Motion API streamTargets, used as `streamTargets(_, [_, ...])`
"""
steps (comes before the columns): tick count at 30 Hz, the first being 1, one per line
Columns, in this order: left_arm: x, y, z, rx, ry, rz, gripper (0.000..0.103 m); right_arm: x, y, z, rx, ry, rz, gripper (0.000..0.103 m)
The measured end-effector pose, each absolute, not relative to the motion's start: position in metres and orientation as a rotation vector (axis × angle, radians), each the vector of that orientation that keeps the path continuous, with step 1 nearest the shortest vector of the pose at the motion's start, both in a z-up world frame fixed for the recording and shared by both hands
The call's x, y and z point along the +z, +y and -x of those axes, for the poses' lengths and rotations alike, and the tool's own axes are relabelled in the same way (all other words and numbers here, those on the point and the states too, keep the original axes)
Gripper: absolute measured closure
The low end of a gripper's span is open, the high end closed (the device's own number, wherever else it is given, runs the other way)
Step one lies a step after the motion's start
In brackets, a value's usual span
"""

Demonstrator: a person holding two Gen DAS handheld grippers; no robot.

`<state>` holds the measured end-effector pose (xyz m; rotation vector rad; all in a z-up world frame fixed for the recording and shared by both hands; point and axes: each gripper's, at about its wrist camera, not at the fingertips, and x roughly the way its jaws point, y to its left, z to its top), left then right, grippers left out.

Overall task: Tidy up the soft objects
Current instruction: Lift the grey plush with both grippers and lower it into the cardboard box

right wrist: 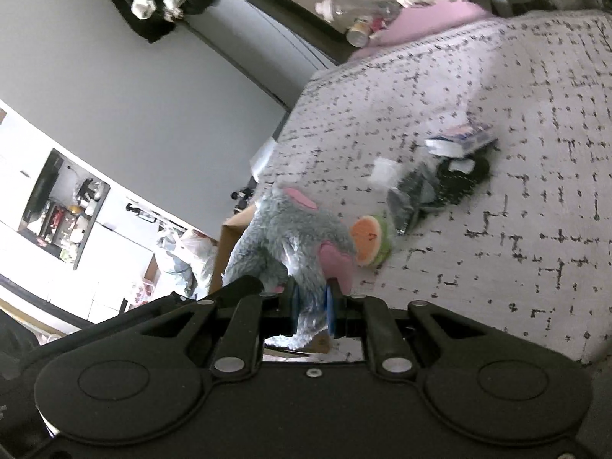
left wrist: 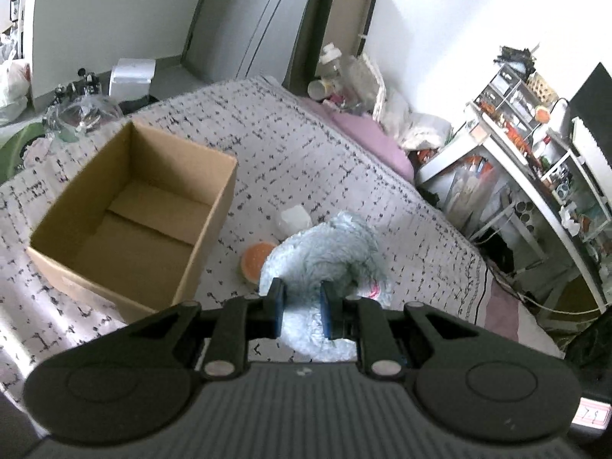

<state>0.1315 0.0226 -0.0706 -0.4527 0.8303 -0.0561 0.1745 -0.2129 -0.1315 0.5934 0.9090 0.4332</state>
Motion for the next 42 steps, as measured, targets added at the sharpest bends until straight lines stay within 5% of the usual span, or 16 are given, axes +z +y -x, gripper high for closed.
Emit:
streamTargets(23, [-0.035, 0.075, -0.111, -0.012, 0.714, 0.469, 0.085, -0.093, -0.155, -0.167, 0.513, 0.83, -0.534, 0.089])
streamTargets(42, [-0.062, 0.134, -0.113, 0.098, 0.711, 0.521, 0.087, -0.113, -0.09, -0.179, 0.569, 0.9, -0.477, 0.089])
